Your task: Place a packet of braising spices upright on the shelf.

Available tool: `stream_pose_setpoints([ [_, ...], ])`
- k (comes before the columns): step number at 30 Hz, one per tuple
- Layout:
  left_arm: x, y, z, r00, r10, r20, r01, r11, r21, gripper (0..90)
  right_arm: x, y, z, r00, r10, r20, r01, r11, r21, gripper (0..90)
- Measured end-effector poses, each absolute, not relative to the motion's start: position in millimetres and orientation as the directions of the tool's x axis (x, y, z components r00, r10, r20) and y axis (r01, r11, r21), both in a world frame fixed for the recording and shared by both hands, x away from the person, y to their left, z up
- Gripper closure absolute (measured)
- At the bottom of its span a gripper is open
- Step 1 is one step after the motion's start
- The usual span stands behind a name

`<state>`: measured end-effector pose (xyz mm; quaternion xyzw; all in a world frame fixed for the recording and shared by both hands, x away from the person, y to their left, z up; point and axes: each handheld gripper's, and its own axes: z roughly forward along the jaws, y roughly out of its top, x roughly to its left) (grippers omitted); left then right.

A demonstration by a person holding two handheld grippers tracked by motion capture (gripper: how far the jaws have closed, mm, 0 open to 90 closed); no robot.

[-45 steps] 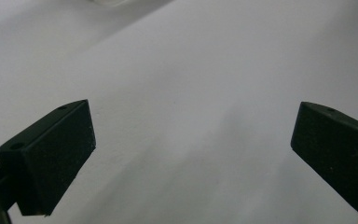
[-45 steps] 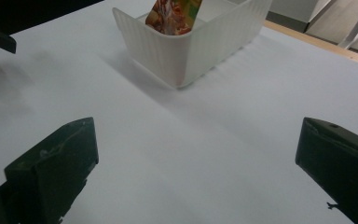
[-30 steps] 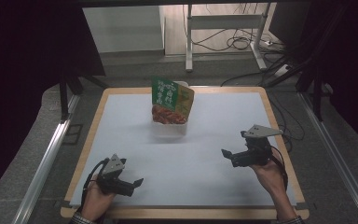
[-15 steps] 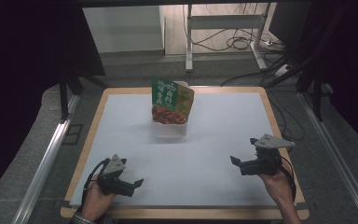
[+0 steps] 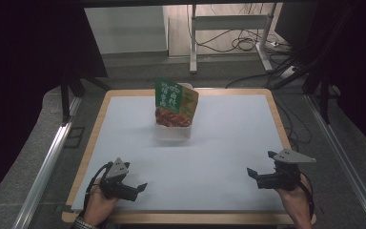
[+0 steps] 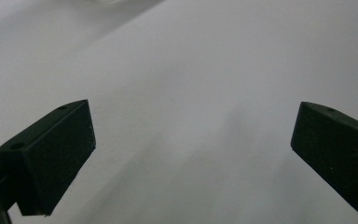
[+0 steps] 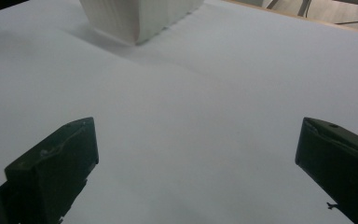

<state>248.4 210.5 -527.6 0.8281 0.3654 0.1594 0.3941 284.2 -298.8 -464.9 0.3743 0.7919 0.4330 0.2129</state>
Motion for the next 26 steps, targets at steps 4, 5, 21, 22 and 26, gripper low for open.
stream_pose_setpoints([
  [4,248,210,-528,0.684,0.730,-0.023,0.480,-0.425,0.768,0.0,282,-304,-468,-0.616,0.787,-0.028,0.418,0.357,0.835,0.0],
  [5,248,210,-528,0.684,0.729,-0.022,0.479,-0.426,0.767,0.0,281,-306,-469,-0.612,0.791,-0.028,0.422,0.356,0.834,0.0],
  [21,249,209,-529,0.687,0.727,-0.027,0.487,-0.432,0.759,0.0,278,-324,-489,-0.556,0.831,-0.001,0.530,0.355,0.770,0.0],
  [22,249,209,-529,0.687,0.726,-0.027,0.487,-0.432,0.759,0.0,279,-324,-490,-0.553,0.833,0.002,0.537,0.355,0.765,0.0],
  [26,250,209,-529,0.687,0.726,-0.027,0.486,-0.432,0.760,0.0,278,-327,-489,-0.578,0.813,0.062,0.515,0.305,0.801,0.0],
])
